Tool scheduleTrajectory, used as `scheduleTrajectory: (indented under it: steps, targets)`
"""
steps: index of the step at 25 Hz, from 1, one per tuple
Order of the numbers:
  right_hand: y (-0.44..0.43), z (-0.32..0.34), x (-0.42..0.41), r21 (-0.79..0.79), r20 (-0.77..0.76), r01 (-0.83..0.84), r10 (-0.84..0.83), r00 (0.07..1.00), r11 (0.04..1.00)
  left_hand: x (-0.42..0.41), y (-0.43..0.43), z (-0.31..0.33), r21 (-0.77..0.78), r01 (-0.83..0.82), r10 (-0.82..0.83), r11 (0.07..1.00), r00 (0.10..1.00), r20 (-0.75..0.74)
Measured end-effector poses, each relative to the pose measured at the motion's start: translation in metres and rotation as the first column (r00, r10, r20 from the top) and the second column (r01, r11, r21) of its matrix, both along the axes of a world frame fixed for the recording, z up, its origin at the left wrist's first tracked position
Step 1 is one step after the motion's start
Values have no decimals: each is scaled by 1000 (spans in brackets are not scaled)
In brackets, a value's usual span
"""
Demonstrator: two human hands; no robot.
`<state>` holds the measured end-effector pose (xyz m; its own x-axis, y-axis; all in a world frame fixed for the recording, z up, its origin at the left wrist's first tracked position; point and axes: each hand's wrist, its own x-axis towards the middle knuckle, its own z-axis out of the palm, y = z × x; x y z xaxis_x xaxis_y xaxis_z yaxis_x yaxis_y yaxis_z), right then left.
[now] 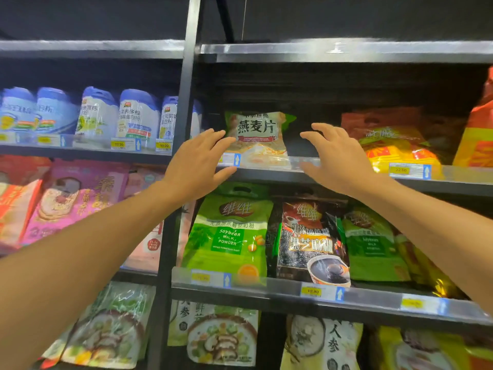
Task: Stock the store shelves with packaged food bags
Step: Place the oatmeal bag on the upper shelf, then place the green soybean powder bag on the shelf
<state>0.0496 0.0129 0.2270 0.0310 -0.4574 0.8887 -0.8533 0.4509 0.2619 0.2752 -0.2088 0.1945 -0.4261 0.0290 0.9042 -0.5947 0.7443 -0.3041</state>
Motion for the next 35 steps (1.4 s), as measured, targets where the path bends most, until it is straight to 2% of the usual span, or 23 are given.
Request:
scheduleTrajectory:
  steps: [3, 6, 10, 12, 14, 18, 22, 23, 25, 28, 35]
  targets:
    - [16, -36, 10, 58, 36, -9, 7, 999, 998, 15, 9, -32, 46, -15, 13, 999, 999, 43]
    - [20, -72, 18, 113, 130, -85, 70, 989, 990, 25, 11, -69, 155, -23, 15, 988, 998, 56]
    - [1, -115, 25, 160, 393, -239, 161, 905, 958, 30, 10, -110, 362, 7, -44, 932, 995, 94]
    - [-17, -133, 22, 222, 551, -308, 142, 822, 925, 24, 8, -124, 492, 55, -90, 869, 995, 47]
    - [-37, -146, 20, 277, 683, -363, 84, 725, 890, 14, -1, -134, 635, 97, -117, 767, 993, -11]
    - [-74, -157, 14, 313, 805, -381, -30, 592, 870, -6, -18, -145, 819, 225, -161, 528, 973, -164]
    - [-113, -171, 3, 202, 930, -492, -8, 368, 847, -19, -29, -152, 854, 334, -166, 398, 942, -291]
    - [-122, -175, 1, 175, 939, -500, 10, 345, 848, -19, -33, -153, 865, 338, -164, 371, 941, -297]
    - [-140, -181, -4, 141, 931, -468, 44, 362, 872, -17, -38, -156, 870, 355, -155, 342, 935, -320]
    - [-154, -180, -9, 27, 929, -404, 126, 347, 915, -14, -34, -155, 857, 375, -152, 353, 927, -343]
    - [-150, -156, 0, -156, 895, -364, 288, 341, 918, -2, -24, -153, 830, 442, -184, 340, 897, -402]
